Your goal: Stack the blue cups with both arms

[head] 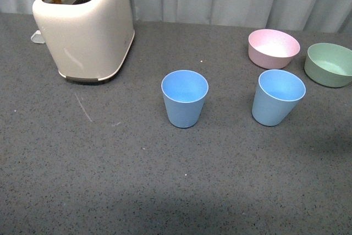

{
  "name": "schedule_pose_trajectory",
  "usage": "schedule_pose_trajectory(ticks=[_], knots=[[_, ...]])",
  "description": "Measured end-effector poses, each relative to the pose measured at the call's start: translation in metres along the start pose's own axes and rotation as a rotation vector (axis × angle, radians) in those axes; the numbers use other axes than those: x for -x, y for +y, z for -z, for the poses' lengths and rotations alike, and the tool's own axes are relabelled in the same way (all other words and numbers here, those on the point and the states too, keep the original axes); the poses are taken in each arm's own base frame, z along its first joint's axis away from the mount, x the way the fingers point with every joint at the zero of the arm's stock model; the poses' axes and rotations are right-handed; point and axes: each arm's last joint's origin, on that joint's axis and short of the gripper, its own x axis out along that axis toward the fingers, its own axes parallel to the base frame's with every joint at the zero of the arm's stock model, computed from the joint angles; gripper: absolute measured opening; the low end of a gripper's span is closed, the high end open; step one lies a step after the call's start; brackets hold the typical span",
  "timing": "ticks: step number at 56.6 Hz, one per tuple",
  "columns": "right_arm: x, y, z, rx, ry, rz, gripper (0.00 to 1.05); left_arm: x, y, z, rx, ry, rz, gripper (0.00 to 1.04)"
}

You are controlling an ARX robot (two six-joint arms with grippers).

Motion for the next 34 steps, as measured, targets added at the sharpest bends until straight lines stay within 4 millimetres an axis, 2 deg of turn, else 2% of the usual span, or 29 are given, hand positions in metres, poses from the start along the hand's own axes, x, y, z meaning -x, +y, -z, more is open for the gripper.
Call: schedule_pose_trajectory(ticks=[6,13,25,34], knots=[[-0.035,0.006,-0.01,-0.062,0.125,-0.011,0.95,0.0,0.0,0.0,0.0,0.0,0.0,0.98],[-0.064,0.015,-0.018,-0.113,0.218,-0.031,0.95,0.0,0.0,0.0,0.0,0.0,0.0,0.98],[-0.096,0.032,-0.027,-0.158,0.295,-0.035,0.95,0.0,0.0,0.0,0.0,0.0,0.0,0.98],[-0.121,0.043,-0.018,-0.182,0.389,-0.028,0.95,0.0,0.0,0.0,0.0,0.0,0.0,0.98]])
